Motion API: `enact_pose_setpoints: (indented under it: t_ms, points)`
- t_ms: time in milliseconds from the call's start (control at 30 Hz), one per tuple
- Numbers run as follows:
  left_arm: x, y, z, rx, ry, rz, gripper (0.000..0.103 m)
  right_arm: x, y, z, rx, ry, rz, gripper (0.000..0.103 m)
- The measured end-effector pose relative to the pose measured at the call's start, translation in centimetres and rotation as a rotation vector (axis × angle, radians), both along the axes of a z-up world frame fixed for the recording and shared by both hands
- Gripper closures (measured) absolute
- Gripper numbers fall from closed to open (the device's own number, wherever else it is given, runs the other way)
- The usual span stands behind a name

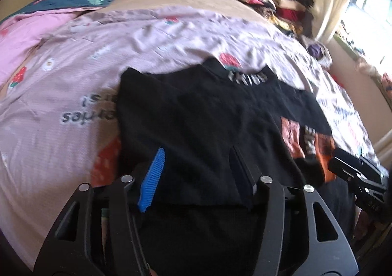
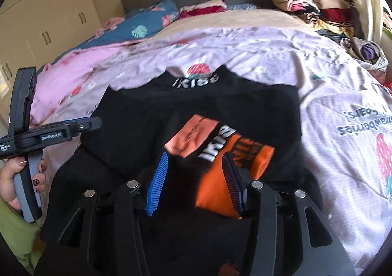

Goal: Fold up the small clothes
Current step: 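Lower the orange cuff onto the shirt chest and open the right tool, then move both open tools along the shirt body to the hem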

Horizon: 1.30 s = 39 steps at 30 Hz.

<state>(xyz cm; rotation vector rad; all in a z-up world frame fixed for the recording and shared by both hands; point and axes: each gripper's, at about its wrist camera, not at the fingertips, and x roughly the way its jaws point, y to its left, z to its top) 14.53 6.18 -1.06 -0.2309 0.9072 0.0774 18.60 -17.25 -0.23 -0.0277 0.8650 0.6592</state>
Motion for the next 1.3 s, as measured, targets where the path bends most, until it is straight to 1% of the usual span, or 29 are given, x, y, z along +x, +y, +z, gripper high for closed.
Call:
enact_pose_setpoints:
  t_ms: [100,200,400,533,633,667,733,767,900,967,1000,1067,1133,1300]
  points:
    - [0.2,-0.7,-1.1,0.011,0.031,-0.013,0.05,-0.2,0.6,-0.6,-0.008,0.015,0.022,0.056]
    - [0.3,-0.8,-1.9,0.025,0.053,-0.014,0.049,-0.3,1.0,-1.1,-0.024,0.024,0.035,0.056]
    - [0.2,-0.3,-2.7,0.008,0.055,-0.015,0.048,0.4,1.4,-3.3,-0.088,0.071,0.021,0.055]
    - [0.1,-0.4,-2.5,0.007,0.053,-0.017,0.046,0.6,1.1,-3.4,-0.073,0.082,0.023,0.054]
    - [0.0,-0.3,-2.1,-0.012,0.049,-0.016,0.042,0.5,0.7,-3.0,-0.044,0.1,0.023,0.048]
    - [0.0,-0.2,-1.9,-0.029,0.046,-0.018,0.039,0.5,0.7,-2.9,-0.037,0.103,0.023,0.046]
    - [-0.1,0.2,-1.5,-0.085,0.038,-0.02,0.035,0.4,0.4,-2.5,-0.027,0.103,0.019,0.043]
    - [-0.1,0.4,-1.3,-0.1,0.036,-0.021,0.033,0.4,0.2,-2.3,-0.025,0.102,0.013,0.041]
    - [-0.5,1.1,-0.6,-0.205,0.016,-0.021,0.026,0.4,-0.4,-1.5,-0.004,0.092,0.0,0.031]
    - [-0.5,1.1,-0.3,-0.23,0.013,-0.024,0.016,0.3,-0.6,-1.0,0.009,0.085,-0.004,0.023]
    - [-0.6,1.2,-0.1,-0.24,0.006,-0.022,0.014,0.2,-0.7,-0.7,0.018,0.081,-0.005,0.02]
    - [-0.8,1.1,0.3,-0.243,-0.002,-0.024,0.011,0.0,-1.0,0.0,0.036,0.069,0.0,0.012]
    - [-0.8,0.9,0.8,-0.231,-0.01,-0.025,0.01,-0.3,-1.1,0.7,0.046,0.052,0.001,0.008]
    - [-1.2,0.4,1.7,-0.219,-0.024,-0.035,0.01,-1.0,-1.8,2.1,0.071,0.019,-0.004,0.005]
